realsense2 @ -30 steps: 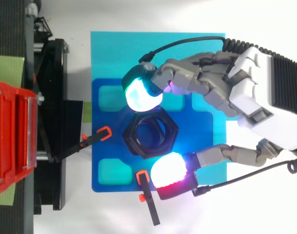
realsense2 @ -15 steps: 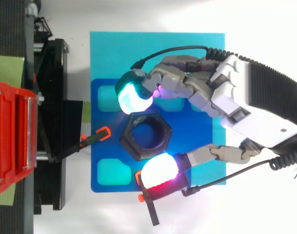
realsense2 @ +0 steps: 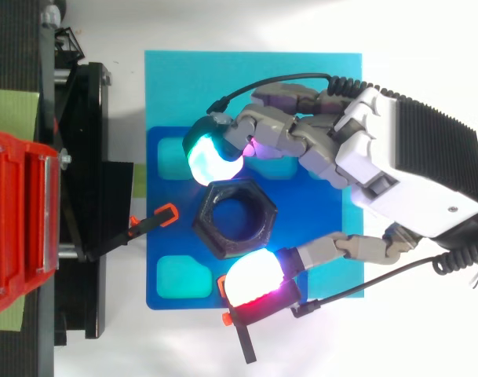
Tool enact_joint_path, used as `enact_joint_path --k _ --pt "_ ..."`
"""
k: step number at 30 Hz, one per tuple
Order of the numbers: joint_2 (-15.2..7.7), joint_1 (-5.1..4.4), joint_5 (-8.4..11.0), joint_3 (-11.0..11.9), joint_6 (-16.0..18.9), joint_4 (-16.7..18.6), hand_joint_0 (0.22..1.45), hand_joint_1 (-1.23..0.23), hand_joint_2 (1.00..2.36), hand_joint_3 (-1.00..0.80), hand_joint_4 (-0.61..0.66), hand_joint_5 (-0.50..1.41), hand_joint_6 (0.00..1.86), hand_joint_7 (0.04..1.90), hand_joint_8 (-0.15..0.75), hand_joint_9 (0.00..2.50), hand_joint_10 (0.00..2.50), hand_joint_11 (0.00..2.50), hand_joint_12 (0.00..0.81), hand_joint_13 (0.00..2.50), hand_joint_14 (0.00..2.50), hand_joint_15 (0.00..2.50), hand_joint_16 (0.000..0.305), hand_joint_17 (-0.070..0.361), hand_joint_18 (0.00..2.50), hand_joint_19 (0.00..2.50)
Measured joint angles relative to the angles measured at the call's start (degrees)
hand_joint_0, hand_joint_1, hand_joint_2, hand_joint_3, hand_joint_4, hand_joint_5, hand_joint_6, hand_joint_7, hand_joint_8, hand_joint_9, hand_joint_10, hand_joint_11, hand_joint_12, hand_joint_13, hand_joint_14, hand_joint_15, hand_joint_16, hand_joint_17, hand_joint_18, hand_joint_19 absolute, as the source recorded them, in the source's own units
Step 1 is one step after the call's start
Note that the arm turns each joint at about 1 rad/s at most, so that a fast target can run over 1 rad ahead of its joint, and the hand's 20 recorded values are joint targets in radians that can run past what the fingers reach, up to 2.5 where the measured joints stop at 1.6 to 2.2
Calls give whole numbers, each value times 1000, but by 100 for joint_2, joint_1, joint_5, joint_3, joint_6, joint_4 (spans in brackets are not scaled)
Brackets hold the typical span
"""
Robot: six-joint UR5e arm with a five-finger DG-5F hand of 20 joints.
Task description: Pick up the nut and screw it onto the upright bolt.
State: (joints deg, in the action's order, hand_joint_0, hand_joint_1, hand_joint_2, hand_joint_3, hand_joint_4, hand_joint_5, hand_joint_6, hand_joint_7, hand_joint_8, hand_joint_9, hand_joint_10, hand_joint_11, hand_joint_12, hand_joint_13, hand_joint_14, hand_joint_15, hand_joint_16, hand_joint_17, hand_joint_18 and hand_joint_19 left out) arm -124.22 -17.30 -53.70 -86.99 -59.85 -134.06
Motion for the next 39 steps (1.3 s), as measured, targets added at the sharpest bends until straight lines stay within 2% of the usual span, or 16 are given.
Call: enact_joint_path --k 14,31,39 --pt "4 6 -35 296 9 -755 598 -771 1000 -500 269 -144 502 1372 344 756 4 88 410 775 0 27 73 164 472 0" --pt "10 7 -36 429 9 -921 598 -775 1000 -500 270 -143 502 1366 341 757 0 90 408 765 0 28 74 166 445 0" --pt "12 7 -36 601 9 -1282 598 -777 1000 -500 266 -143 502 1365 340 755 3 94 410 765 1 25 74 166 441 0"
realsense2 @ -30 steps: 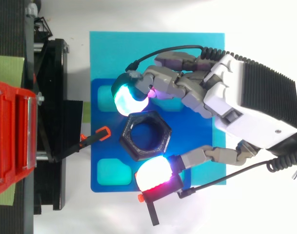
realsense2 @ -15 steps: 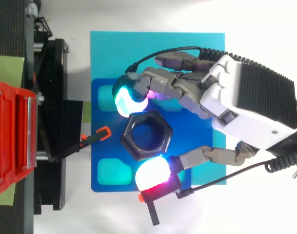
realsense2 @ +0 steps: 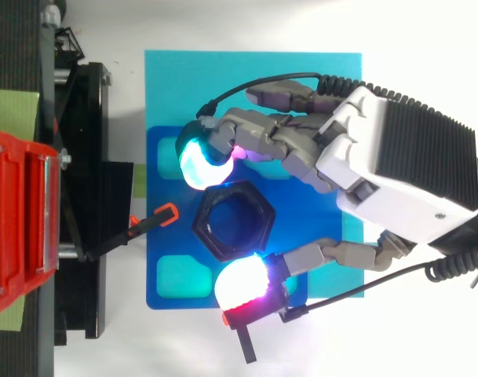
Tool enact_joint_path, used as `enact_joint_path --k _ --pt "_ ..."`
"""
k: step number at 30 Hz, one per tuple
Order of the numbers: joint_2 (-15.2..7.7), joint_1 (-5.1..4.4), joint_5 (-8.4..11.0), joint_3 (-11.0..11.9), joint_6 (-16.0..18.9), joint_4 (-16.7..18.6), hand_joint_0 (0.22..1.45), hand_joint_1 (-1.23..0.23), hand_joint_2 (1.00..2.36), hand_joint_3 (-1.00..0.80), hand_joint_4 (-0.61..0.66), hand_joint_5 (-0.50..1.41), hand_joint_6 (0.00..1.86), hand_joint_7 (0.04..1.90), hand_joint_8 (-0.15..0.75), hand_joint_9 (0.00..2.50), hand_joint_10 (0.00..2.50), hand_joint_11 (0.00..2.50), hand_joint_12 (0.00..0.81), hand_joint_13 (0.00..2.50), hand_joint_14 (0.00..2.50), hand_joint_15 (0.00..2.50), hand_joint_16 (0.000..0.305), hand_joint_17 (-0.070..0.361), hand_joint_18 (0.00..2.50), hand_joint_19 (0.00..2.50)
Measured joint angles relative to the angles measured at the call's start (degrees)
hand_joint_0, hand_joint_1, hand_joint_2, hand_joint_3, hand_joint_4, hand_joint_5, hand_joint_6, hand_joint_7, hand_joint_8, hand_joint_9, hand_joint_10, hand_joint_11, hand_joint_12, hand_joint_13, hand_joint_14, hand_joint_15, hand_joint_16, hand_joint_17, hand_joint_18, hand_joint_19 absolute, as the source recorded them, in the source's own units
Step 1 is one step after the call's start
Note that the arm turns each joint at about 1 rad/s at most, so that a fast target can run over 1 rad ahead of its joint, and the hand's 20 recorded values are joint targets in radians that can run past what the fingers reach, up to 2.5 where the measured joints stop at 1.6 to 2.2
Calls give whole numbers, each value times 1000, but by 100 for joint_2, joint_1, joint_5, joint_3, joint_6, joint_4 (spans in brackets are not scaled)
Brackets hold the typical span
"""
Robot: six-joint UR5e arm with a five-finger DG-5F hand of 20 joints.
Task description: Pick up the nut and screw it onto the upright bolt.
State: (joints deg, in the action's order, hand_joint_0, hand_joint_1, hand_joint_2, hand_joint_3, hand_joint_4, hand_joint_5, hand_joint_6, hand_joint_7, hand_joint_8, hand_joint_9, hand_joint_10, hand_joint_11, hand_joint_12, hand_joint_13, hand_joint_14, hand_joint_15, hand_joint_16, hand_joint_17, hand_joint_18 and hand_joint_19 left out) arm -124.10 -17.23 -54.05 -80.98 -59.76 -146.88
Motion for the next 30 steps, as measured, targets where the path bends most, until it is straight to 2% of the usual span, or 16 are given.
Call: enact_joint_path --k 6,21,30 --pt "1 0 -1 84 0 -224 598 -778 1000 -500 270 -143 502 1371 340 755 3 94 410 765 0 25 73 165 443 0" --pt "19 0 0 169 1 -290 597 -779 1000 -500 261 -143 502 1361 338 755 3 88 408 762 2 23 75 168 443 0" --pt "34 0 -8 310 0 -672 596 -779 1000 -500 267 -143 502 1368 337 754 2 88 408 761 0 24 75 168 438 0"
